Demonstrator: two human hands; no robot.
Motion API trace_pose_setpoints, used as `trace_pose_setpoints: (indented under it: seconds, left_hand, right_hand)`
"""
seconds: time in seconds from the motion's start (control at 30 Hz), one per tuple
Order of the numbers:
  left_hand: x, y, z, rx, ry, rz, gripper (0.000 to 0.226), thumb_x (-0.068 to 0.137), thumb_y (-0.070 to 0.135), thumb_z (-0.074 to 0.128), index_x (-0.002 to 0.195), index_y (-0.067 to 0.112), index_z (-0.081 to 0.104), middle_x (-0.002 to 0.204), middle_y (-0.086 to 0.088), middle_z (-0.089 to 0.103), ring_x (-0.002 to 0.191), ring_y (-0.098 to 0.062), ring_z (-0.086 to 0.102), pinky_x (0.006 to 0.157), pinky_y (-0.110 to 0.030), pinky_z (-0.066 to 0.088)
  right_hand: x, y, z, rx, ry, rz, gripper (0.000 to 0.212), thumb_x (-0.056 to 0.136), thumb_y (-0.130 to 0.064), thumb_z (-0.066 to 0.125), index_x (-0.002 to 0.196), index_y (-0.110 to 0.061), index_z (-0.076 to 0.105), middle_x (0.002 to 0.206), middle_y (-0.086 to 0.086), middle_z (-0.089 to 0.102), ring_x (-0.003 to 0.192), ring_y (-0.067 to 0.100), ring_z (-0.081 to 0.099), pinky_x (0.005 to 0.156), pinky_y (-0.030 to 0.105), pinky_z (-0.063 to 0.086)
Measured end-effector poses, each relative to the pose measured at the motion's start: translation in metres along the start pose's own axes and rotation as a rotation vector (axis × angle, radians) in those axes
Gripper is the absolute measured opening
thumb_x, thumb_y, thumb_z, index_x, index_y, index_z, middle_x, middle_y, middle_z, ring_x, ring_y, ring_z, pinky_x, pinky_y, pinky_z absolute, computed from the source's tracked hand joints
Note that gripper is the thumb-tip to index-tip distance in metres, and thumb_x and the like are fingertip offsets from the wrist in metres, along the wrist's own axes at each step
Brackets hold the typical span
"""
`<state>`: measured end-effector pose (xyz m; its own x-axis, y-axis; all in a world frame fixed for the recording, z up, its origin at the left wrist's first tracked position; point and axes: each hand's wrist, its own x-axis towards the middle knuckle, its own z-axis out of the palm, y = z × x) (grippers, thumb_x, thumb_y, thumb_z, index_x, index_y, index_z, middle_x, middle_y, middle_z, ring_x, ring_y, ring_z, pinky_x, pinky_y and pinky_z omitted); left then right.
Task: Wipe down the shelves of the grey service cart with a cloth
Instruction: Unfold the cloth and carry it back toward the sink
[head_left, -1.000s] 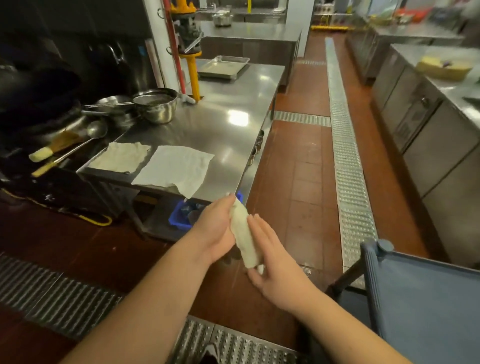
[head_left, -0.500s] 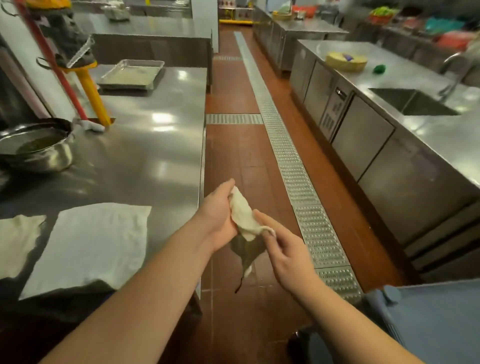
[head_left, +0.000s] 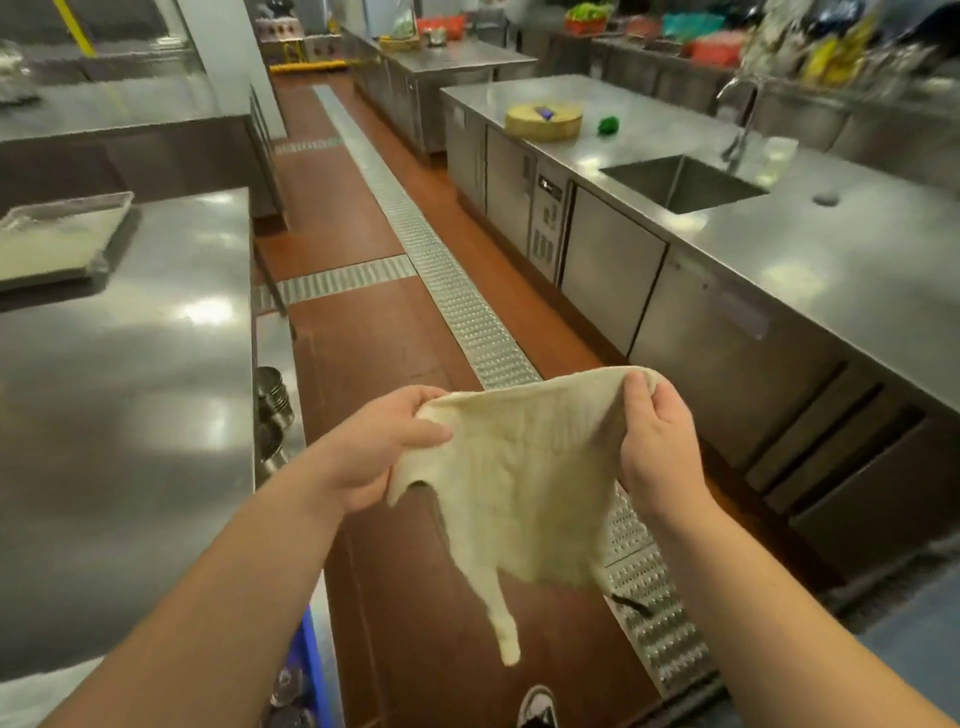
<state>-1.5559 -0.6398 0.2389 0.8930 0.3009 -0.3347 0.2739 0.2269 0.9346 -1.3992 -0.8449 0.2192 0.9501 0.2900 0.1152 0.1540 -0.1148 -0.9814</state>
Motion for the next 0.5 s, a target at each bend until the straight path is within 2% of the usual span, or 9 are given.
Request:
trace_pose_setpoints:
  seconds: [0.1, 0.17, 0.2, 0.27, 0.4, 0.5]
  left_hand:
    - [0.048, 0.035, 0.001, 0.204, 0.008, 0.015, 0.036, 0.084, -0.001, 0.066, 0.117, 0.009, 0.058, 0.106, -0.010, 0.069, 0.092, -0.022, 0.069, 0.077, -0.035, 0.057]
    - [0.083, 0.057, -0.001, 0.577, 0.060, 0.087, 0.028, 0.082, 0.013, 0.071, 0.107, 0.024, 0.064, 0.100, 0.005, 0.072, 0.090, -0.012, 0.069, 0.078, -0.029, 0.056]
    - [0.099, 0.066, -0.003, 0.757, 0.113, 0.111, 0.024, 0.080, 0.020, 0.073, 0.100, 0.031, 0.066, 0.094, 0.009, 0.072, 0.086, -0.008, 0.068, 0.077, -0.026, 0.054]
    - [0.131, 0.079, -0.010, 0.964, 0.192, 0.125, 0.013, 0.078, 0.029, 0.075, 0.089, 0.033, 0.069, 0.082, 0.011, 0.069, 0.076, -0.007, 0.065, 0.069, -0.023, 0.051]
    - [0.191, 0.097, -0.039, 1.028, 0.323, 0.117, 0.004, 0.078, 0.035, 0.073, 0.081, 0.034, 0.071, 0.075, 0.009, 0.069, 0.074, -0.012, 0.065, 0.071, -0.036, 0.054]
    - [0.240, 0.112, -0.058, 0.926, 0.412, 0.151, 0.001, 0.080, 0.030, 0.073, 0.080, 0.031, 0.072, 0.073, 0.004, 0.070, 0.070, -0.015, 0.063, 0.064, -0.033, 0.050]
  right_hand:
    - [0.067, -0.001, -0.009, -0.014, 0.026, -0.027, 0.031, 0.106, -0.030, 0.040, 0.088, -0.021, 0.063, 0.085, -0.005, 0.063, 0.079, 0.002, 0.056, 0.075, 0.026, 0.047]
    - [0.111, -0.003, -0.011, -0.001, 0.044, -0.045, 0.031, 0.106, -0.025, 0.041, 0.086, -0.017, 0.063, 0.080, -0.007, 0.062, 0.068, -0.008, 0.054, 0.068, 0.015, 0.044]
    - [0.131, -0.004, -0.011, 0.009, 0.045, -0.034, 0.031, 0.106, -0.025, 0.042, 0.087, -0.015, 0.064, 0.079, -0.008, 0.061, 0.066, -0.009, 0.053, 0.066, 0.015, 0.043]
    - [0.167, -0.001, -0.008, 0.015, 0.041, -0.011, 0.031, 0.105, -0.029, 0.042, 0.089, -0.015, 0.065, 0.079, -0.009, 0.061, 0.065, -0.009, 0.053, 0.066, 0.021, 0.043]
    - [0.225, 0.008, 0.006, -0.014, 0.041, -0.007, 0.030, 0.105, -0.029, 0.043, 0.090, -0.016, 0.065, 0.080, -0.009, 0.062, 0.066, -0.011, 0.052, 0.067, 0.026, 0.042]
    - [0.268, 0.019, 0.020, 0.000, 0.065, 0.009, 0.030, 0.104, -0.028, 0.044, 0.087, -0.018, 0.066, 0.081, -0.010, 0.063, 0.068, -0.009, 0.054, 0.069, 0.026, 0.044]
